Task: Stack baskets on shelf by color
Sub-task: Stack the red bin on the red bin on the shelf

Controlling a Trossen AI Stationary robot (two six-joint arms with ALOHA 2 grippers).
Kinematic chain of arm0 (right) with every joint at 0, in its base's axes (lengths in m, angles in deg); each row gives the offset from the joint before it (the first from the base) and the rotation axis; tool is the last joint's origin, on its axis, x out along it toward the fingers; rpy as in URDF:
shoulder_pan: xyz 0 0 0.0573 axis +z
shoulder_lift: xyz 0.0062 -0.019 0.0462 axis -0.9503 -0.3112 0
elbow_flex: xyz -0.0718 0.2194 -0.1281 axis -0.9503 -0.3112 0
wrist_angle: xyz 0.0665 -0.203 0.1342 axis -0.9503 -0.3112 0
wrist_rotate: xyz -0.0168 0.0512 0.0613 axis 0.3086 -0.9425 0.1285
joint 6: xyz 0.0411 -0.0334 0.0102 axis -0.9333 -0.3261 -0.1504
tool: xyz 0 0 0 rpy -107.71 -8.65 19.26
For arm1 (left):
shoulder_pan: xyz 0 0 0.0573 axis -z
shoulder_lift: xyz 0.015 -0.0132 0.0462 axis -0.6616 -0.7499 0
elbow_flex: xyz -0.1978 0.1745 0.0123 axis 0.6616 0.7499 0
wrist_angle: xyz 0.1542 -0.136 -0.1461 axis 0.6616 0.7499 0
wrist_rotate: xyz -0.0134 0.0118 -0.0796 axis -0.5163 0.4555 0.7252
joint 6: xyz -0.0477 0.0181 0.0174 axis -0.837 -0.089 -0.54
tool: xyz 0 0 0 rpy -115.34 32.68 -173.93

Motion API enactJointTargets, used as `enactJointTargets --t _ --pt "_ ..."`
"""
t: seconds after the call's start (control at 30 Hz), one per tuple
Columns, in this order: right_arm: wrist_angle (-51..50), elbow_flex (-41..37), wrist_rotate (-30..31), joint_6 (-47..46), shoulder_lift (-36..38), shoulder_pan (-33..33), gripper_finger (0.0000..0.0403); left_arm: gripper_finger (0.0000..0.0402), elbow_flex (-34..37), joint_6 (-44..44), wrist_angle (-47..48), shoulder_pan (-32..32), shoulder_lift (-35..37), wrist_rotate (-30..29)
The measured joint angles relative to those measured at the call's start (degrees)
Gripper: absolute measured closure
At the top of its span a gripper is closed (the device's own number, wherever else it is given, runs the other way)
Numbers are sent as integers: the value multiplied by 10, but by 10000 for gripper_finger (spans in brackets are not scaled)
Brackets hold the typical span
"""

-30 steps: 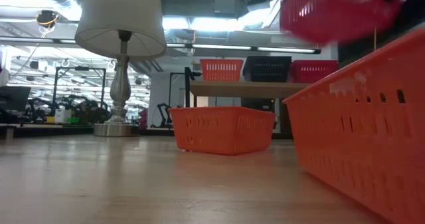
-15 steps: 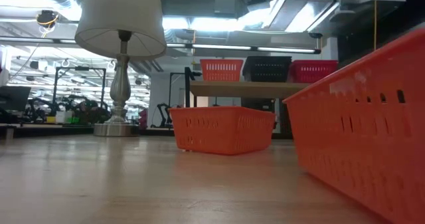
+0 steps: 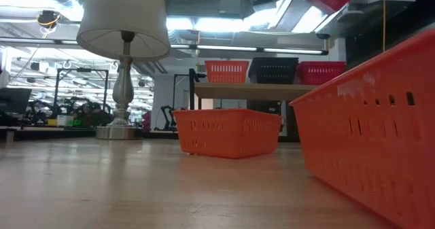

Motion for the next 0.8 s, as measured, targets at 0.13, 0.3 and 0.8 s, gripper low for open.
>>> enactJointTargets --t 0.13,0.3,0.8 --pt "45 0 -35 100 -28 -55 403 333 0 0 0 0 0 0" --pt "48 0 -81 168 -63 -146 403 333 0 1 0 0 0 0" --pt "69 0 -220 212 -58 -296 403 333 0 3 -1 0 0 0"
